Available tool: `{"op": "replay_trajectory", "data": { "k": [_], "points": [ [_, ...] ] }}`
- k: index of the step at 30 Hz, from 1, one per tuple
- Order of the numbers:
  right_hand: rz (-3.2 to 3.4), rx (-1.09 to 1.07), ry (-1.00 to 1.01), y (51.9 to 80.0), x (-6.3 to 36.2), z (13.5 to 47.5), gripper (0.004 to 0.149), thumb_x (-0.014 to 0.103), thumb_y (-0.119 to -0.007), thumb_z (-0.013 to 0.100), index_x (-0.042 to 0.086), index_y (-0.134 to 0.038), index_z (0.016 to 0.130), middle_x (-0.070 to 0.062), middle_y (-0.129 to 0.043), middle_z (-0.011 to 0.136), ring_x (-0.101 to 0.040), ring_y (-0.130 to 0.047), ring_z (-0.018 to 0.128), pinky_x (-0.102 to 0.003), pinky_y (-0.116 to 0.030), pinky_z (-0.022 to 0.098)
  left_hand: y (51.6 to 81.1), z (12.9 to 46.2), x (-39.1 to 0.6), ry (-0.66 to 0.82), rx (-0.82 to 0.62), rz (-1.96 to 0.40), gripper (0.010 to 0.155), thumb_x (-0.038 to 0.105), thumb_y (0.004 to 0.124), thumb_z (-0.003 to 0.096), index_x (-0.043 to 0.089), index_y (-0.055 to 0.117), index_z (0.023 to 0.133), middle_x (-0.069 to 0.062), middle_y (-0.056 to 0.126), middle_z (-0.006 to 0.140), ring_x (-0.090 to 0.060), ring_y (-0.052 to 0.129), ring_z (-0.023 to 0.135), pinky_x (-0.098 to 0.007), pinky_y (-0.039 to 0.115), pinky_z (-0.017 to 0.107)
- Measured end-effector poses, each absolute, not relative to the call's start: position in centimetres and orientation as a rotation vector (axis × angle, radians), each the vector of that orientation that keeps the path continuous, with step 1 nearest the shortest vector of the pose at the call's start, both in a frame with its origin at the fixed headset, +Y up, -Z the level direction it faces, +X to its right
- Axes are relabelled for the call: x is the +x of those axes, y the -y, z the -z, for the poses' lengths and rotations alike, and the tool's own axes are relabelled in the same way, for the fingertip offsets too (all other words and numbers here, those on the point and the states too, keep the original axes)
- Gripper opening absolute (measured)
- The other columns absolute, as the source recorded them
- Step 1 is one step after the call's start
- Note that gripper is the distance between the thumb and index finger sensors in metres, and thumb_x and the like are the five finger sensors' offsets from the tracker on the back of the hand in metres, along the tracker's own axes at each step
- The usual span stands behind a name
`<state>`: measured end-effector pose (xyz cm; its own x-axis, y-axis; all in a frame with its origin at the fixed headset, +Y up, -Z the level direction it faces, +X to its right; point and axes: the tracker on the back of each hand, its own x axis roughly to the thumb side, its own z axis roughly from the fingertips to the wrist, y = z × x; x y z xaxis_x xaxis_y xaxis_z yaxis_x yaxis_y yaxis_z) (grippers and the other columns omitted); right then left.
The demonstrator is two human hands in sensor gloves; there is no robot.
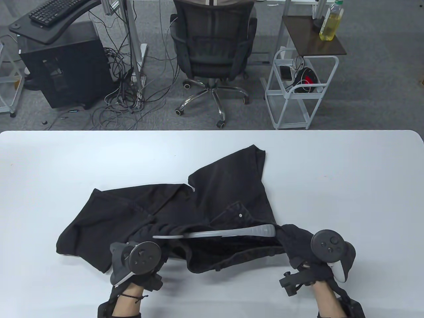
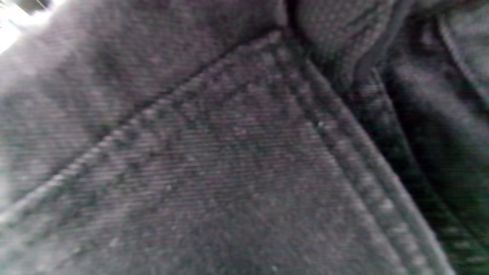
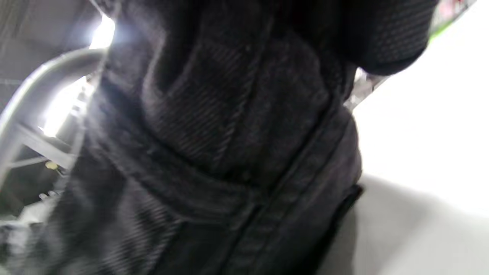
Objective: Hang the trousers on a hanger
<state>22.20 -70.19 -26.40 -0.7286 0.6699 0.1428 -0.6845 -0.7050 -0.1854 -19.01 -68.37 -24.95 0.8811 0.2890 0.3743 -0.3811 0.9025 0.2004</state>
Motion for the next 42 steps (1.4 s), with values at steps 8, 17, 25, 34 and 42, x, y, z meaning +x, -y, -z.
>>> {"op": "replay_trajectory", "data": {
  "k": [8, 17, 25, 34, 42],
  "points": [
    [-2.292, 0.087, 0.298, 69.6, 22.9, 26.3, 0.041, 0.047, -0.079, 0.045, 0.018, -0.095, 0.069, -0.008, -0.104, 0.055, -0.030, -0.099, 0.057, -0.045, -0.083, 0.044, 68.3, 24.8, -17.8, 0.381, 0.214, -0.308, 0.043, 0.042, 0.090, 0.0404, 0.030, 0.085, 0.082, 0.001, 0.096, 0.080, -0.025, 0.103, 0.065, -0.053, 0.082, 0.057],
    [-2.535, 0.403, 0.464, 67.7, 17.2, 23.5, 0.041, 0.049, -0.079, 0.045, 0.015, -0.098, 0.058, -0.005, -0.104, 0.032, -0.024, -0.101, 0.032, -0.040, -0.086, 0.029, 69.9, 24.5, -14.6, 0.419, 0.204, -0.155, 0.043, 0.040, 0.089, 0.0412, 0.030, 0.084, 0.083, 0.001, 0.096, 0.081, -0.025, 0.102, 0.065, -0.053, 0.081, 0.059],
    [-2.479, 0.366, 0.360, 68.7, 13.1, 22.8, 0.042, 0.050, -0.078, 0.047, 0.015, -0.098, 0.055, -0.003, -0.102, 0.024, -0.020, -0.099, 0.022, -0.036, -0.087, 0.021, 70.7, 23.3, -11.0, 0.557, 0.211, -0.066, 0.043, 0.040, 0.089, 0.0413, 0.029, 0.084, 0.083, 0.001, 0.095, 0.081, -0.024, 0.102, 0.065, -0.052, 0.082, 0.060],
    [-2.112, 0.663, -0.194, 71.2, 13.8, 24.7, 0.077, 0.061, -0.063, 0.044, 0.008, -0.067, 0.100, -0.022, -0.080, 0.094, -0.043, -0.076, 0.085, -0.057, -0.060, 0.065, 70.7, 23.8, -11.3, 0.550, 0.162, -0.121, 0.044, 0.041, 0.089, 0.0412, 0.031, 0.084, 0.083, 0.004, 0.095, 0.083, -0.023, 0.102, 0.066, -0.051, 0.082, 0.059],
    [-2.422, 0.881, -0.561, 72.3, 13.3, 24.2, 0.099, 0.056, -0.085, 0.038, 0.023, -0.024, 0.108, -0.010, -0.033, 0.117, -0.036, -0.034, 0.107, -0.060, -0.029, 0.074, 70.8, 24.4, -12.1, 0.537, 0.102, -0.182, 0.046, 0.042, 0.088, 0.0416, 0.030, 0.083, 0.085, 0.003, 0.094, 0.086, -0.025, 0.101, 0.070, -0.052, 0.080, 0.060]
  ]
}}
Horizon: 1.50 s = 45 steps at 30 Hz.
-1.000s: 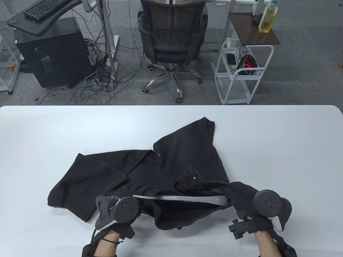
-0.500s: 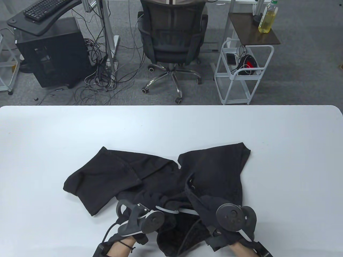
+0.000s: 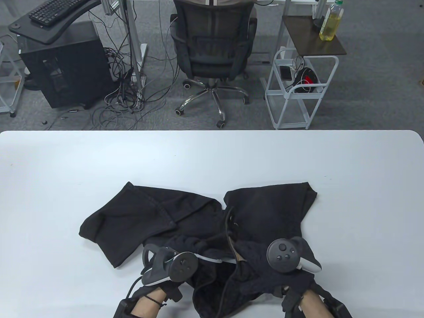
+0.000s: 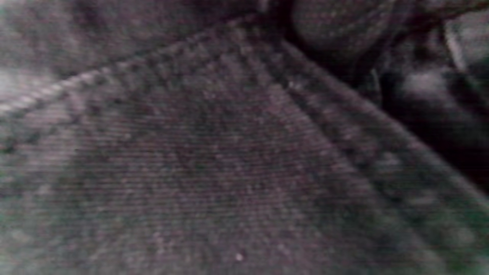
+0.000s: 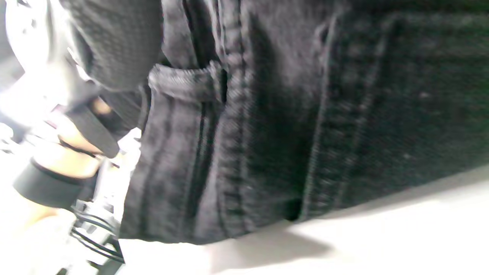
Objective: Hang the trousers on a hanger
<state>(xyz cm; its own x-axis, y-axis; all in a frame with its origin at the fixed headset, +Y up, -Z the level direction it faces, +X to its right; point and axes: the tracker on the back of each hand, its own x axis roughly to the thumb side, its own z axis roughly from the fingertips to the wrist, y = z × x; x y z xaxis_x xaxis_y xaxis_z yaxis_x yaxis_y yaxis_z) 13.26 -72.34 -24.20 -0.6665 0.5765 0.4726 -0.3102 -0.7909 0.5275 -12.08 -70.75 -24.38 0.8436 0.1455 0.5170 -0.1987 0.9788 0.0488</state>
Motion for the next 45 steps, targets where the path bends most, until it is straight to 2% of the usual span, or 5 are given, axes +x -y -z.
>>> {"op": "replay_trajectory", "data": {
  "k": [10, 21, 30, 40, 45],
  "points": [
    [-2.631, 0.738, -0.266, 73.5, 12.4, 24.3, 0.062, 0.039, -0.083, 0.043, 0.028, -0.061, 0.100, -0.002, -0.075, 0.099, -0.027, -0.076, 0.090, -0.053, -0.062, 0.069, 70.7, 25.2, -13.5, 0.503, -0.044, -0.230, 0.052, 0.042, 0.091, 0.0397, 0.029, 0.081, 0.089, 0.005, 0.094, 0.086, -0.022, 0.099, 0.075, -0.052, 0.078, 0.063],
    [-2.650, 0.716, -0.302, 74.7, 12.6, 25.1, 0.054, 0.039, -0.082, 0.042, 0.031, -0.067, 0.093, 0.000, -0.081, 0.086, -0.023, -0.078, 0.083, -0.046, -0.061, 0.069, 72.2, 27.2, -16.4, 0.398, -0.156, -0.290, 0.048, 0.031, 0.089, 0.0426, 0.031, 0.079, 0.089, 0.008, 0.086, 0.092, -0.020, 0.089, 0.087, -0.052, 0.061, 0.073],
    [-2.797, 0.573, -0.228, 76.1, 14.3, 27.8, 0.048, 0.035, -0.085, 0.039, 0.036, -0.073, 0.086, 0.006, -0.082, 0.083, -0.016, -0.071, 0.086, -0.041, -0.051, 0.074, 74.6, 28.4, -18.0, 0.346, -0.170, -0.286, 0.042, 0.027, 0.087, 0.0438, 0.033, 0.080, 0.085, 0.014, 0.077, 0.100, -0.011, 0.076, 0.101, -0.066, 0.046, 0.073],
    [-2.787, 0.578, -0.402, 76.7, 14.6, 28.0, 0.068, 0.037, -0.088, 0.039, 0.033, -0.057, 0.100, 0.003, -0.064, 0.104, -0.019, -0.053, 0.101, -0.043, -0.037, 0.076, 75.5, 28.5, -17.2, 0.394, -0.297, -0.251, 0.068, 0.034, 0.088, 0.0444, 0.031, 0.058, 0.105, 0.007, 0.062, 0.113, -0.019, 0.061, 0.110, -0.066, 0.037, 0.073],
    [-2.630, 0.613, -0.348, 74.8, 16.3, 27.2, 0.064, 0.034, -0.087, 0.040, 0.030, -0.062, 0.100, -0.002, -0.068, 0.106, -0.027, -0.059, 0.101, -0.049, -0.045, 0.075, 73.6, 27.9, -18.1, 0.400, -0.334, -0.407, 0.073, 0.037, 0.089, 0.0439, 0.028, 0.054, 0.108, -0.002, 0.064, 0.113, -0.030, 0.064, 0.108, -0.068, 0.038, 0.071]
  ]
}}
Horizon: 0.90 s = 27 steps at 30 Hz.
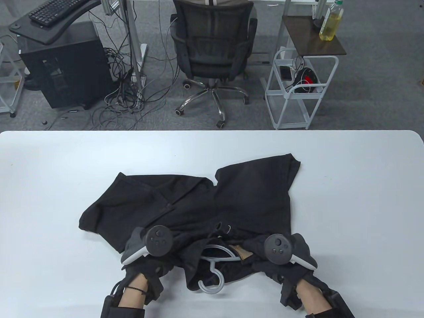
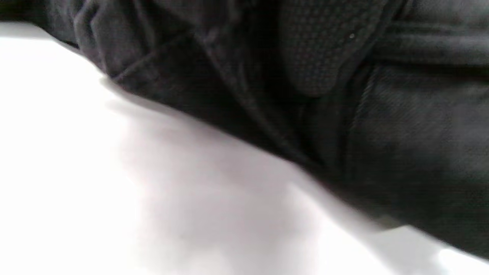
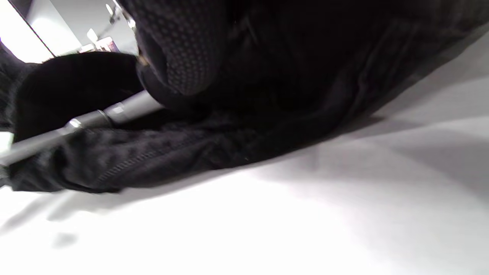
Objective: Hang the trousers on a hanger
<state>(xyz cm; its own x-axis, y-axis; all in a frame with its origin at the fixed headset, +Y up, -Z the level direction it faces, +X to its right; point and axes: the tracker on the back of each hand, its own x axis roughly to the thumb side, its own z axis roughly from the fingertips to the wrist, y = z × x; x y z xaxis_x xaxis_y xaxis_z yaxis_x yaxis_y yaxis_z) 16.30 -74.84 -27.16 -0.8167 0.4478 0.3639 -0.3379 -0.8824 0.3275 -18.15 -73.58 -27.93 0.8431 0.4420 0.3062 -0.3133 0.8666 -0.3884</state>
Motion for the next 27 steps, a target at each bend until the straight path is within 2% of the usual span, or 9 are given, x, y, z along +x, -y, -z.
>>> {"op": "replay_trajectory", "data": {
  "k": [2, 6, 10, 13, 15, 17, 19, 23, 27],
  "points": [
    [-2.561, 0.604, -0.202, 73.7, 16.9, 26.8, 0.059, 0.032, -0.085, 0.042, 0.029, -0.068, 0.098, -0.003, -0.074, 0.103, -0.028, -0.066, 0.099, -0.049, -0.049, 0.074, 72.7, 27.6, -18.4, 0.422, -0.328, -0.404, 0.072, 0.040, 0.088, 0.0445, 0.028, 0.055, 0.108, -0.003, 0.065, 0.113, -0.032, 0.065, 0.108, -0.070, 0.039, 0.071],
    [-2.540, 0.586, -0.004, 71.9, 17.6, 26.3, 0.058, 0.034, -0.084, 0.042, 0.029, -0.068, 0.097, -0.003, -0.075, 0.102, -0.028, -0.068, 0.098, -0.049, -0.051, 0.073, 71.3, 27.0, -18.7, 0.468, -0.305, -0.495, 0.067, 0.039, 0.084, 0.0481, 0.028, 0.056, 0.108, -0.004, 0.066, 0.113, -0.034, 0.066, 0.107, -0.070, 0.041, 0.071],
    [-2.516, 0.556, 0.113, 71.4, 18.1, 26.2, 0.058, 0.036, -0.084, 0.042, 0.029, -0.068, 0.098, -0.003, -0.074, 0.103, -0.029, -0.067, 0.098, -0.049, -0.051, 0.074, 69.9, 26.4, -19.4, 0.482, -0.158, -0.545, 0.063, 0.043, 0.079, 0.0505, 0.027, 0.058, 0.108, -0.005, 0.068, 0.112, -0.035, 0.068, 0.105, -0.070, 0.044, 0.070],
    [-2.508, 0.534, 0.194, 71.2, 18.2, 26.0, 0.057, 0.034, -0.084, 0.043, 0.029, -0.068, 0.098, -0.002, -0.073, 0.103, -0.028, -0.067, 0.098, -0.048, -0.051, 0.074, 69.1, 26.0, -19.8, 0.462, 0.025, -0.566, 0.057, 0.042, 0.081, 0.0488, 0.025, 0.069, 0.102, -0.001, 0.079, 0.104, -0.032, 0.080, 0.098, -0.066, 0.052, 0.070],
    [-2.521, 0.504, 0.278, 70.7, 18.5, 25.8, 0.057, 0.034, -0.084, 0.043, 0.030, -0.067, 0.098, -0.001, -0.072, 0.104, -0.027, -0.066, 0.099, -0.048, -0.050, 0.075, 68.4, 25.4, -20.4, 0.412, 0.181, -0.568, 0.058, 0.043, 0.082, 0.0481, 0.026, 0.069, 0.102, 0.001, 0.079, 0.103, -0.030, 0.080, 0.098, -0.064, 0.055, 0.071],
    [-2.515, 0.478, 0.343, 70.4, 18.7, 25.7, 0.058, 0.034, -0.084, 0.043, 0.030, -0.066, 0.098, -0.001, -0.072, 0.104, -0.027, -0.065, 0.100, -0.047, -0.050, 0.076, 68.1, 25.0, -20.6, 0.384, 0.287, -0.556, 0.060, 0.044, 0.081, 0.0482, 0.027, 0.066, 0.103, 0.002, 0.076, 0.106, -0.030, 0.077, 0.101, -0.063, 0.055, 0.072],
    [-2.521, 0.457, 0.379, 70.3, 18.9, 25.6, 0.059, 0.035, -0.083, 0.043, 0.030, -0.065, 0.099, 0.000, -0.070, 0.106, -0.026, -0.063, 0.100, -0.047, -0.048, 0.076, 68.1, 24.8, -20.4, 0.386, 0.336, -0.512, 0.061, 0.046, 0.079, 0.0491, 0.029, 0.062, 0.105, 0.002, 0.071, 0.109, -0.029, 0.071, 0.104, -0.063, 0.053, 0.074],
    [-2.541, 0.421, 0.398, 70.4, 19.1, 25.7, 0.062, 0.040, -0.081, 0.044, 0.030, -0.060, 0.102, -0.001, -0.064, 0.109, -0.027, -0.057, 0.103, -0.048, -0.043, 0.077, 68.1, 24.4, -19.9, 0.368, 0.412, -0.377, 0.063, 0.049, 0.076, 0.0503, 0.033, 0.055, 0.107, 0.005, 0.065, 0.113, -0.027, 0.065, 0.108, -0.062, 0.051, 0.076],
    [-2.554, 0.383, 0.383, 70.6, 19.4, 25.8, 0.066, 0.045, -0.079, 0.045, 0.030, -0.054, 0.104, -0.002, -0.057, 0.112, -0.028, -0.051, 0.105, -0.049, -0.035, 0.078, 68.6, 24.6, -19.7, 0.359, 0.416, -0.341, 0.066, 0.052, 0.074, 0.0509, 0.034, 0.049, 0.109, 0.004, 0.056, 0.117, -0.027, 0.055, 0.112, -0.062, 0.046, 0.077]
  ]
}}
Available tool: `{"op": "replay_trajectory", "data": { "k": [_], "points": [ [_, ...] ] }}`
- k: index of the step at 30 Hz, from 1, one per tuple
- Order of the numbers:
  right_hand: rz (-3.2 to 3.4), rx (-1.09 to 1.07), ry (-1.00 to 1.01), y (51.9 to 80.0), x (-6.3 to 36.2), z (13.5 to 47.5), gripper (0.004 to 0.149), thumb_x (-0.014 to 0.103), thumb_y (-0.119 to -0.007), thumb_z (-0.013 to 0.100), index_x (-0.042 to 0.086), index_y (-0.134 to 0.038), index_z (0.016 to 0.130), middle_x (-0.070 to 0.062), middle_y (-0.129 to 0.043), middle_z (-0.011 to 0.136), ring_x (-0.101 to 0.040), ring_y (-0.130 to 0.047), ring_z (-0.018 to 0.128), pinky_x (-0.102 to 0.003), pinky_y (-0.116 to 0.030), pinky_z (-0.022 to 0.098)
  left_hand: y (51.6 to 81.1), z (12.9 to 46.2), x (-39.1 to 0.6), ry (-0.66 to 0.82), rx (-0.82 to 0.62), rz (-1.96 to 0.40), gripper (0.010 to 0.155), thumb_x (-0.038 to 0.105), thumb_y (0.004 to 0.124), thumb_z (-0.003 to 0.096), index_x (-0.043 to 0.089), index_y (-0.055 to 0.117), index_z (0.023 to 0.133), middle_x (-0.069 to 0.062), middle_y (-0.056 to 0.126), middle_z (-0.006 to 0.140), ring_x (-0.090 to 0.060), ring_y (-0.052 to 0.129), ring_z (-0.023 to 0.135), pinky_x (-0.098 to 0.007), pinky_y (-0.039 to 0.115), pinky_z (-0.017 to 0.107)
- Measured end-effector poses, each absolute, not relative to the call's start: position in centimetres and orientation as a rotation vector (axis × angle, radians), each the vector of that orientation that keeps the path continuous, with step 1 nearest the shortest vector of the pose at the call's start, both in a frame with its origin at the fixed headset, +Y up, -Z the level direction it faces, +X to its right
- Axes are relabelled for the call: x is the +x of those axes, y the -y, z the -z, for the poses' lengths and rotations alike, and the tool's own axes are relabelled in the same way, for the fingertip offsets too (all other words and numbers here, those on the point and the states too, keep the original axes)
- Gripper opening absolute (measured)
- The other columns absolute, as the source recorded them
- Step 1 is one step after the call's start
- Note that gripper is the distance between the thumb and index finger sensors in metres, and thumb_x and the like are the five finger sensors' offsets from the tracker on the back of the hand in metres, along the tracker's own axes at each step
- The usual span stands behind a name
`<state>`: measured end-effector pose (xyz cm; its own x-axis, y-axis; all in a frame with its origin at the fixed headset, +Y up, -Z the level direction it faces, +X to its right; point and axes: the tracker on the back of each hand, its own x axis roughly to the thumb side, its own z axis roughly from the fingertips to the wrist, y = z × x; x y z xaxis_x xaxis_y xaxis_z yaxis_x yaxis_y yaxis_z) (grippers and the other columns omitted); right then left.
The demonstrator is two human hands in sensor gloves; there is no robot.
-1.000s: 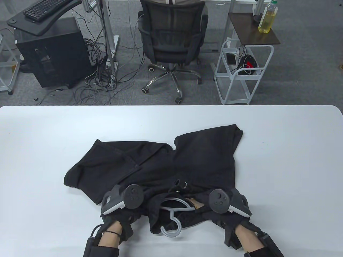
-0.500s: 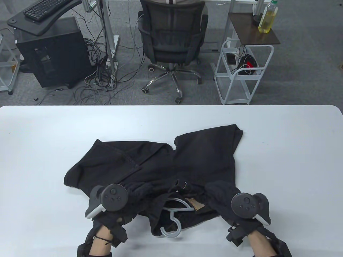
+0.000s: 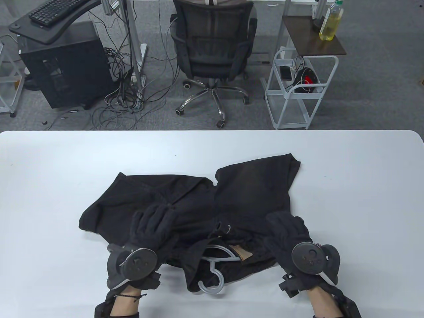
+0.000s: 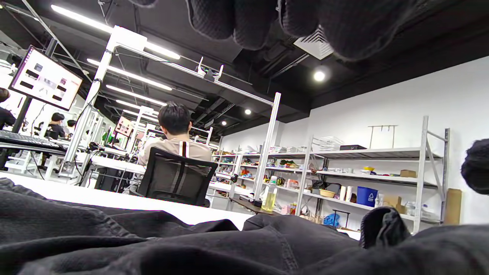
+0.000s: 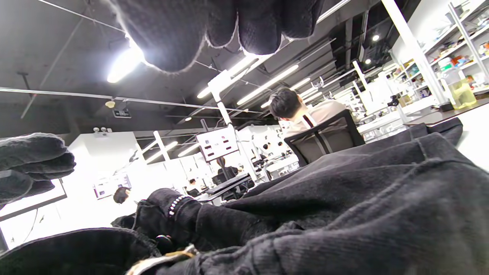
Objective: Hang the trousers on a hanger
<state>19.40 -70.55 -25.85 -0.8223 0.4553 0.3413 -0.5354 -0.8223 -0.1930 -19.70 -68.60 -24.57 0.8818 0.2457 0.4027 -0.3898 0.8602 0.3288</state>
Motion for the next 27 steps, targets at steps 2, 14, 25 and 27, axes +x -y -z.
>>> {"op": "replay_trajectory", "data": {
  "k": [2, 14, 25, 27],
  "points": [
    [-2.581, 0.353, 0.365, 70.7, 19.6, 26.0, 0.070, 0.048, -0.078, 0.044, 0.030, -0.050, 0.106, -0.002, -0.052, 0.115, -0.028, -0.047, 0.106, -0.050, -0.030, 0.078, 68.9, 24.8, -19.6, 0.356, 0.393, -0.333, 0.068, 0.053, 0.073, 0.0510, 0.033, 0.046, 0.110, 0.003, 0.052, 0.118, -0.028, 0.051, 0.113, -0.062, 0.045, 0.077],
    [-2.642, 0.221, 0.258, 71.6, 20.7, 26.6, 0.076, 0.053, -0.076, 0.044, 0.029, -0.042, 0.108, -0.005, -0.044, 0.117, -0.031, -0.040, 0.108, -0.055, -0.026, 0.076, 70.9, 26.3, -19.9, 0.385, 0.161, -0.408, 0.079, 0.060, 0.067, 0.0509, 0.026, 0.032, 0.113, -0.005, 0.033, 0.121, -0.036, 0.027, 0.113, -0.064, 0.032, 0.074],
    [-2.649, 0.177, 0.159, 72.3, 21.0, 27.2, 0.076, 0.053, -0.076, 0.044, 0.028, -0.042, 0.108, -0.006, -0.044, 0.117, -0.033, -0.039, 0.108, -0.056, -0.027, 0.076, 71.1, 26.4, -20.7, 0.344, 0.136, -0.449, 0.076, 0.057, 0.068, 0.0513, 0.024, 0.037, 0.112, -0.006, 0.039, 0.120, -0.038, 0.034, 0.112, -0.065, 0.036, 0.073],
    [-2.638, 0.166, 0.154, 72.3, 21.1, 27.3, 0.076, 0.053, -0.076, 0.044, 0.028, -0.042, 0.108, -0.006, -0.044, 0.117, -0.033, -0.039, 0.108, -0.056, -0.028, 0.076, 71.1, 26.4, -20.6, 0.347, 0.128, -0.447, 0.076, 0.057, 0.068, 0.0513, 0.024, 0.037, 0.112, -0.009, 0.040, 0.119, -0.038, 0.035, 0.112, -0.065, 0.036, 0.073]
  ]
}}
